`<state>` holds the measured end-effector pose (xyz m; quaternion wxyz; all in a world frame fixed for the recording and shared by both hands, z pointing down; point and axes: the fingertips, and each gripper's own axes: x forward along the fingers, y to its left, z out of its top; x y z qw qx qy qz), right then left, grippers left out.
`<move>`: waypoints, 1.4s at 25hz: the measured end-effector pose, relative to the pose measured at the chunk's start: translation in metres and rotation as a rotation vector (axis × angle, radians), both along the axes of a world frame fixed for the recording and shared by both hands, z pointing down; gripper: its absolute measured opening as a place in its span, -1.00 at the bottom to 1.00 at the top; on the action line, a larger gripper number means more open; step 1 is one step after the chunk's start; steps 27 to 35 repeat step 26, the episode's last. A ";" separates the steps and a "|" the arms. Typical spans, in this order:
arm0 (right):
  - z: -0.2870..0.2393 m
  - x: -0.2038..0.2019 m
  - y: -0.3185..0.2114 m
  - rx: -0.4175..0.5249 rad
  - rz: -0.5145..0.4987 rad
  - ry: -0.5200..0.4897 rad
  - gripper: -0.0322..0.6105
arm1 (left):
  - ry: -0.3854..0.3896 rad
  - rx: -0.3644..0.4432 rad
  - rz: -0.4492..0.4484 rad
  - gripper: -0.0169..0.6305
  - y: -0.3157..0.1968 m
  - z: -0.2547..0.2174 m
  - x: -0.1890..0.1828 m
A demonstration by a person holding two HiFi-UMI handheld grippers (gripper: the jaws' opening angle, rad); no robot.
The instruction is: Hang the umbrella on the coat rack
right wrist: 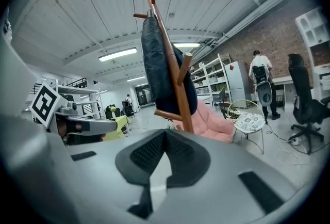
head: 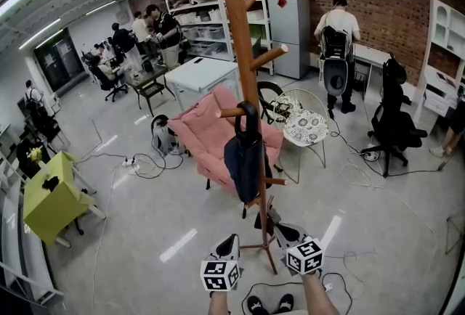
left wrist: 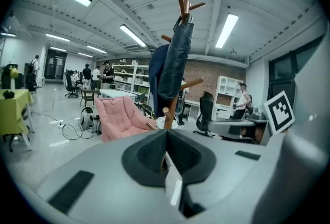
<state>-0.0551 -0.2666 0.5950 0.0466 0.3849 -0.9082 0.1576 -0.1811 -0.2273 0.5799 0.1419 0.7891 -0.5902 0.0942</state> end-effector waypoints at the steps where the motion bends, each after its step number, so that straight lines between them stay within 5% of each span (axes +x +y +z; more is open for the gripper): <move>1: 0.000 0.001 0.000 0.000 0.002 0.003 -0.89 | 0.005 0.004 -0.001 -0.93 0.000 -0.001 0.000; 35: -0.009 0.006 -0.004 0.033 0.015 0.000 -0.89 | -0.034 0.055 -0.014 -0.93 -0.007 -0.014 0.003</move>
